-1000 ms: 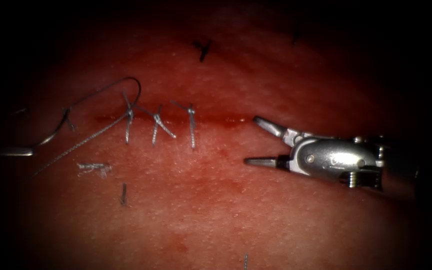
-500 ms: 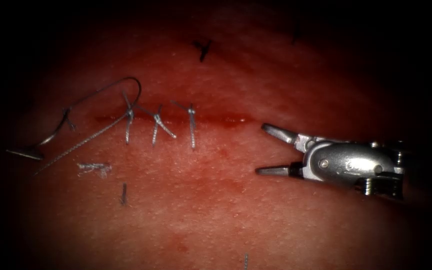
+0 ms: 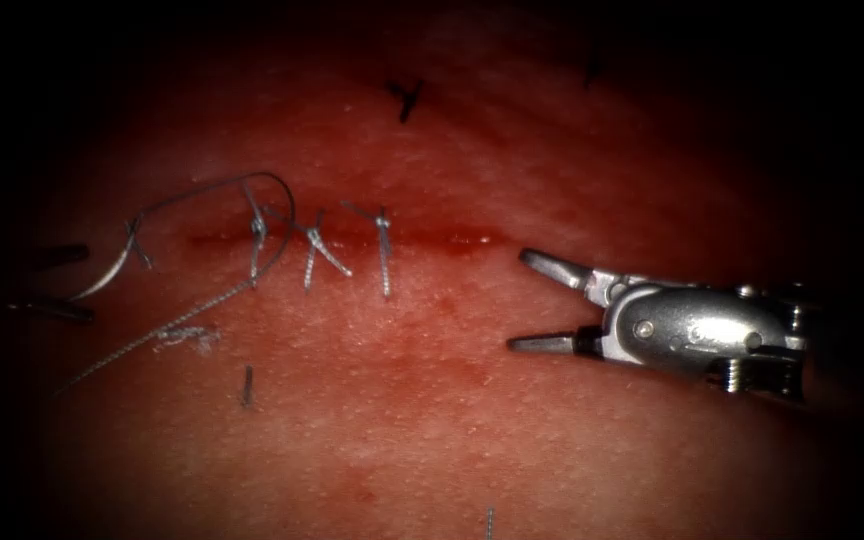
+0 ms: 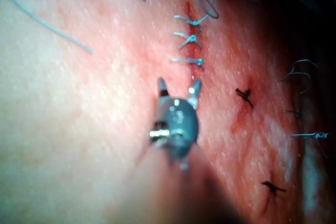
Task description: Wound Closure
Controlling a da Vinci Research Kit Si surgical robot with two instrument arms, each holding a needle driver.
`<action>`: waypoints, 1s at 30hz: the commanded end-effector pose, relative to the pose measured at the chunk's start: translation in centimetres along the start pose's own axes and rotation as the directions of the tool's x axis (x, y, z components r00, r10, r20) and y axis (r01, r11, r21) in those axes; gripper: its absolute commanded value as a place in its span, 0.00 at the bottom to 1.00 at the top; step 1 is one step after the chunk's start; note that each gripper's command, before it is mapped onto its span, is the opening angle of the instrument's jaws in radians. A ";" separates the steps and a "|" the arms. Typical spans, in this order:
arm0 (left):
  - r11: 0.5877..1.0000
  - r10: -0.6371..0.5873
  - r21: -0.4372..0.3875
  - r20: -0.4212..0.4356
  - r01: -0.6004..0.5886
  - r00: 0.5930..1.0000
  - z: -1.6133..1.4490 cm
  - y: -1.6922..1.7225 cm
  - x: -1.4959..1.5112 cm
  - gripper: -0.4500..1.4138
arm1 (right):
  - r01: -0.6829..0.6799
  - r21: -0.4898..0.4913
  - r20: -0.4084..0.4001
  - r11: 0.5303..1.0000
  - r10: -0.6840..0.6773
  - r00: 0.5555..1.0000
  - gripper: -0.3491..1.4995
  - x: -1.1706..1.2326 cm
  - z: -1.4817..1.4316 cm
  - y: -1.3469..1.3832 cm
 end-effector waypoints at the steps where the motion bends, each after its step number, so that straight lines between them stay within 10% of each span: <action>1: 1.000 0.006 -0.006 0.002 -0.006 1.000 0.09 -0.01 0.02 0.00 | 0.002 -0.002 -0.003 1.000 -0.002 1.000 0.68 0.02 0.09 0.04; 11: 0.998 0.057 0.032 -0.035 -0.056 0.998 -0.23 0.09 0.38 0.00 | -0.007 0.005 -0.005 1.000 0.007 1.000 0.61 0.11 0.03 0.07; 20: 0.981 0.106 0.181 -0.171 -0.074 0.980 -0.57 0.58 1.55 0.00 | -0.134 -0.081 -0.001 0.988 0.134 0.991 0.59 0.25 -0.40 0.24; 30: 0.933 0.180 0.342 -0.178 -0.111 0.967 0.10 0.97 2.59 0.00 | -0.408 -0.204 -0.137 0.890 0.387 0.912 0.70 0.95 -1.42 0.34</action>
